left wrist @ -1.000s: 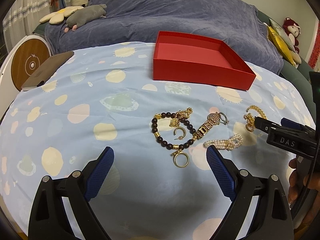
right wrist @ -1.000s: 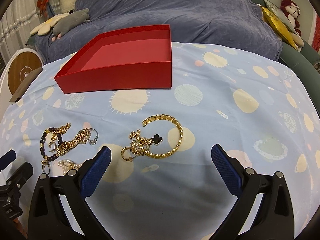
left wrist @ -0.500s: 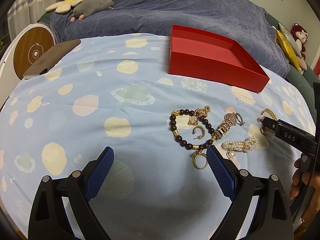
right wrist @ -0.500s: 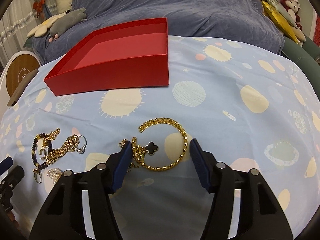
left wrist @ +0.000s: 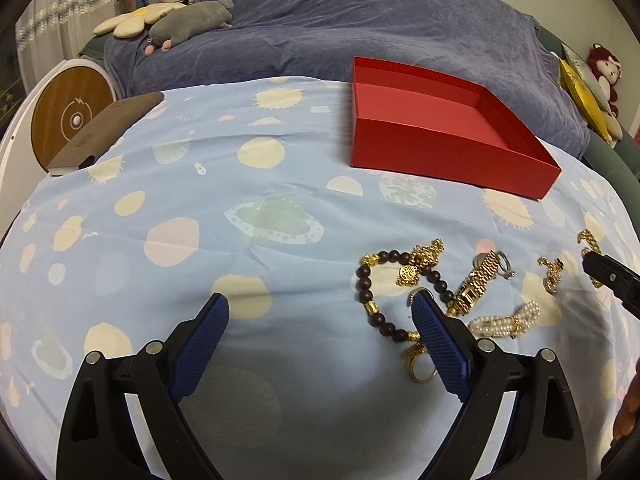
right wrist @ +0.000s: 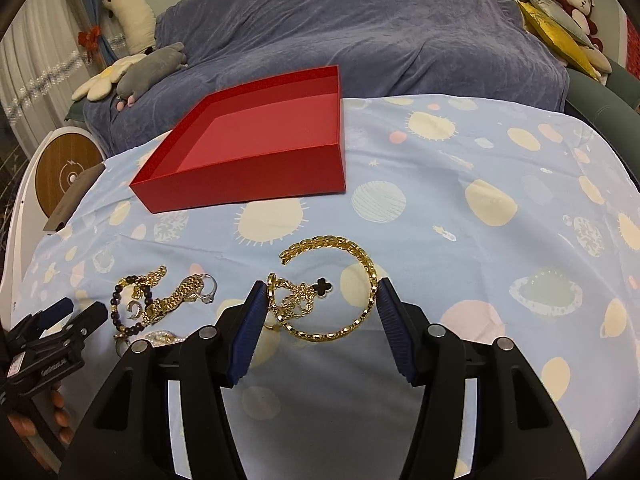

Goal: Organize jewelry
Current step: 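Grasp the gold cuff bangle with the right tool while the left tool approaches the bead bracelet, then carry the bead bracelet in the left tool and gold bangle in the right tool into the red box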

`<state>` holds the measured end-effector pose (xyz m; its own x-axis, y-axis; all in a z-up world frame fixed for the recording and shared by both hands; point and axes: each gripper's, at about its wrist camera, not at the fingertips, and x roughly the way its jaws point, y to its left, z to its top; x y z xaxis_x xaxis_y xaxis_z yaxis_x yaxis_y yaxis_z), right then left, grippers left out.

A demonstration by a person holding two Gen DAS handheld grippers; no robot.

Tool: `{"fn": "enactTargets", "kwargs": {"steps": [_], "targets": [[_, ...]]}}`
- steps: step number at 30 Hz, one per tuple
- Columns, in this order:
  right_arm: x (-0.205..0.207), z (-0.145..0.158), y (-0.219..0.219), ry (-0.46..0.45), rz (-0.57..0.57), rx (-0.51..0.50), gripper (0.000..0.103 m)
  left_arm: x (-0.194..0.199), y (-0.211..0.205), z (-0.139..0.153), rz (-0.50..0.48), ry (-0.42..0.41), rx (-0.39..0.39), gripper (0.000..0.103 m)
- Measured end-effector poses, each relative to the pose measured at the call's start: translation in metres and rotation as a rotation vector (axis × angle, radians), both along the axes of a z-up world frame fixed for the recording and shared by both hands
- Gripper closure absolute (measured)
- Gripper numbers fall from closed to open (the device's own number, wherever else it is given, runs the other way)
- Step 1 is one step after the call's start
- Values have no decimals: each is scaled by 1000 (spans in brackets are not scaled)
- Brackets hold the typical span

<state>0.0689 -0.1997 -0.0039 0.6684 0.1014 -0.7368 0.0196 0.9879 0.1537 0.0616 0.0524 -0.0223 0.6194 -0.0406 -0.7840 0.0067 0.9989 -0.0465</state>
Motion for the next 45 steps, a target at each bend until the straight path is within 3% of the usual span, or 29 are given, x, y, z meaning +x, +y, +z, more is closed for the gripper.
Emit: {"fn": "enactTargets", "kwargs": {"steps": [1, 8, 11, 13, 14, 18, 34, 38, 45], "targets": [[-2, 1, 1, -3, 6, 2, 49, 3, -1, -2, -7, 8, -3, 33], [-8, 4, 6, -3, 27, 16, 49, 9, -15, -16, -32, 12, 69, 41], [-11, 6, 8, -8, 32, 12, 49, 9, -20, -14, -55, 0, 71, 62], [-13, 7, 9, -10, 35, 13, 49, 8, -23, -13, -74, -6, 66, 90], [-13, 8, 9, -10, 35, 16, 49, 9, -25, -13, -85, -5, 61, 98], [-17, 14, 11, -25, 43, 23, 49, 9, -25, -7, -104, 8, -17, 98], [-33, 54, 29, -123, 91, 65, 49, -38, -22, 83, -215, -169, -243, 98], [-33, 61, 31, -140, 95, 75, 49, -39, -19, 96, -215, -191, -259, 98], [-21, 78, 37, -175, 109, 84, 49, -27, -22, 120, -215, -229, -219, 98]]}}
